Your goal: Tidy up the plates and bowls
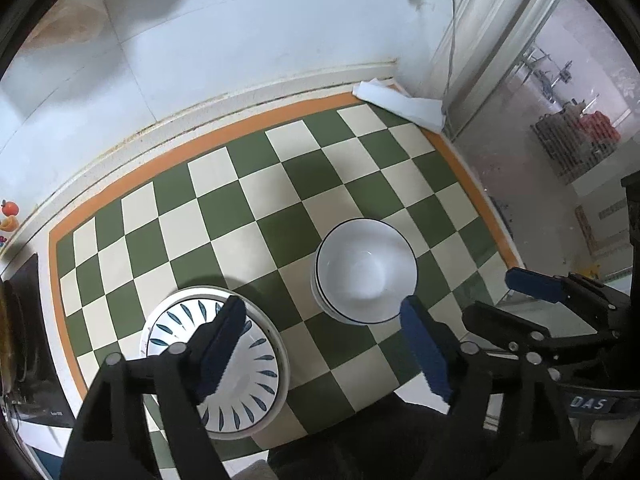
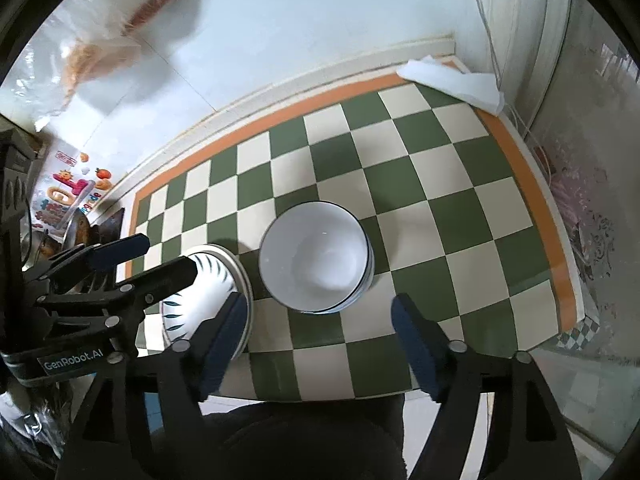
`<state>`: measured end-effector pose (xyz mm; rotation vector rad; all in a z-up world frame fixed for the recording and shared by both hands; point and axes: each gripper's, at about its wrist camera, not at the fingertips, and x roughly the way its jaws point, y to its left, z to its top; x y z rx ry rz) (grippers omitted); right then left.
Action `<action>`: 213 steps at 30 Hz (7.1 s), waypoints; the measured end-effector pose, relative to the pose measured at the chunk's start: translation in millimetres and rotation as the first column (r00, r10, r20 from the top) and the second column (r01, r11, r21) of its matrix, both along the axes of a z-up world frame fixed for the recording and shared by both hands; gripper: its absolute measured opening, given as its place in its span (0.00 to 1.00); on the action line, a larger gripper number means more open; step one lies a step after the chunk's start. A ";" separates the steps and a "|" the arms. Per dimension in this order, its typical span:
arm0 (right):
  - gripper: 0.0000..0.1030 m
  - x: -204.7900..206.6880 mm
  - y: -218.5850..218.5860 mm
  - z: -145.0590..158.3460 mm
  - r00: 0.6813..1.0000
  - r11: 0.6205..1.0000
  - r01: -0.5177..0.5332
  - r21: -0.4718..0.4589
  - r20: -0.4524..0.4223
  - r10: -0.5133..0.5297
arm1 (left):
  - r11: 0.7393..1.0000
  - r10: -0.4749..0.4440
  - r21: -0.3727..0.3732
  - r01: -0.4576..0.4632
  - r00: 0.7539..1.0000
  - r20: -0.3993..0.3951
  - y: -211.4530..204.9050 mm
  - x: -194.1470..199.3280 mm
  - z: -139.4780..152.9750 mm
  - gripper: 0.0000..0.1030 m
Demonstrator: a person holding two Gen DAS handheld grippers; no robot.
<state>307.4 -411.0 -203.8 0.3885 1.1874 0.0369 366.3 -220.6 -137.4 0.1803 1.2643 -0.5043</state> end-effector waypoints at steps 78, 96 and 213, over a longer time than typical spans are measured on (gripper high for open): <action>0.60 117.2 -6.4 -221.4 0.973 0.837 -0.046 0.545 -0.165 0.161 | 0.962 0.163 -0.129 -0.242 0.884 -0.439 -4.4 71.7 -166.1 0.58; 0.58 132.7 128.2 -173.5 0.950 0.821 -0.197 0.536 -0.104 0.295 | 0.933 0.265 -0.139 -0.331 0.896 -0.356 117.3 52.4 -114.2 0.58; 0.99 -283.4 195.3 176.4 0.868 0.952 -0.096 -0.291 0.443 0.223 | 0.875 0.477 -0.137 -0.464 0.779 0.408 216.0 -324.8 124.9 1.00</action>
